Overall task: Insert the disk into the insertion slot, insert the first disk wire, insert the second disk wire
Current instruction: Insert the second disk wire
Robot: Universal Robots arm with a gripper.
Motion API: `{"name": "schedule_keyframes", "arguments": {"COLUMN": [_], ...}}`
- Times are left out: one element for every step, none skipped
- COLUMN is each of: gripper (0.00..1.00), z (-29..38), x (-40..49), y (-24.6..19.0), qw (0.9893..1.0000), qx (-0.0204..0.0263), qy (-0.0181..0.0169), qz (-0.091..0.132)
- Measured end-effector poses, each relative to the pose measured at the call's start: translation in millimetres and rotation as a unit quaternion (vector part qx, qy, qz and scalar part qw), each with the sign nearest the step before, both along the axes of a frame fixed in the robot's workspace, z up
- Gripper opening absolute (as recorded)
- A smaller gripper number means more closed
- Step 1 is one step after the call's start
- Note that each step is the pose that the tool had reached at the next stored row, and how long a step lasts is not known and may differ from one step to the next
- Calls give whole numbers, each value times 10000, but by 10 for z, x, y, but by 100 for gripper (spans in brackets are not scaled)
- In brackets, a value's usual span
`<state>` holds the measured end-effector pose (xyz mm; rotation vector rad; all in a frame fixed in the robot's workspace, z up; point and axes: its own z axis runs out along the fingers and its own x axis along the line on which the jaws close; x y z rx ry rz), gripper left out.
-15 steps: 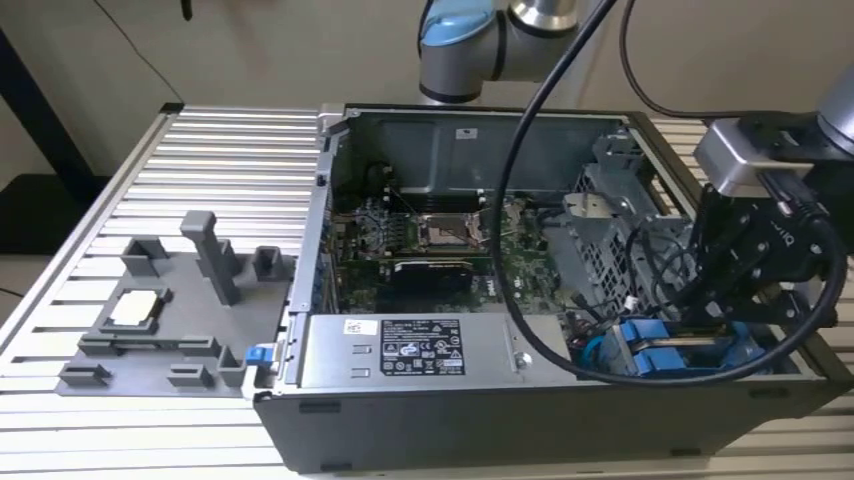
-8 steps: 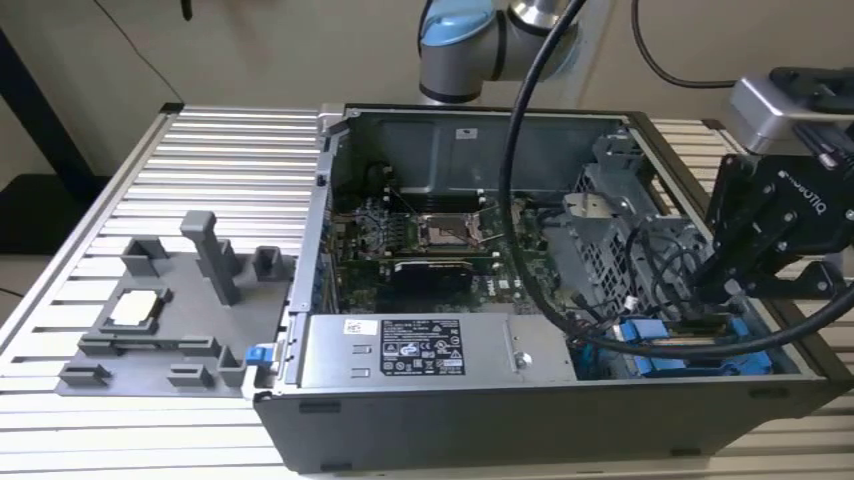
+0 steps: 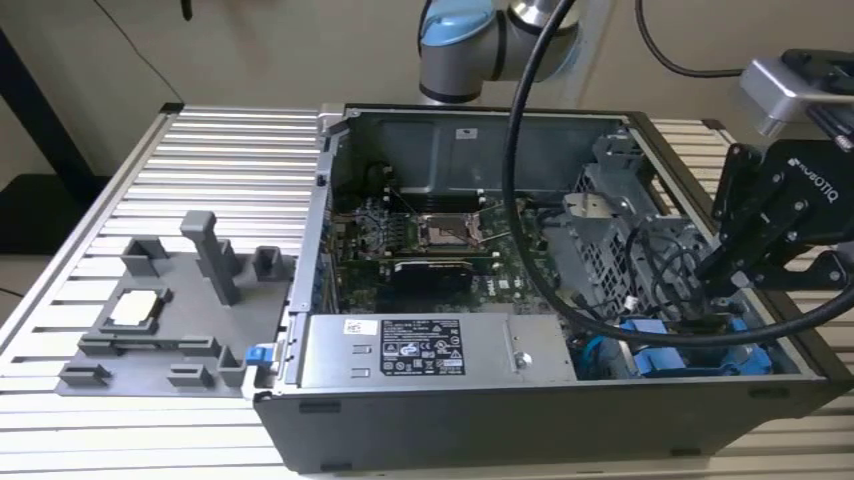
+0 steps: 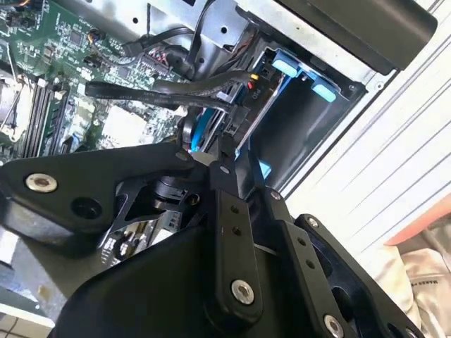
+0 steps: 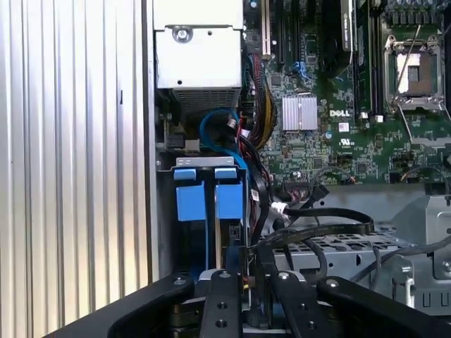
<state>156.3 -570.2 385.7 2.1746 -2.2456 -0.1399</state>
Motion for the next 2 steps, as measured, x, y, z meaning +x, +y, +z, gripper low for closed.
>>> {"name": "schedule_keyframes", "arguments": {"gripper": [24,24], "z": [1,1], "x": [0,0], "y": [0,0], "qw": [10000,10000], "qx": [0,0], "qy": [0,0], "qz": [0,0]}}
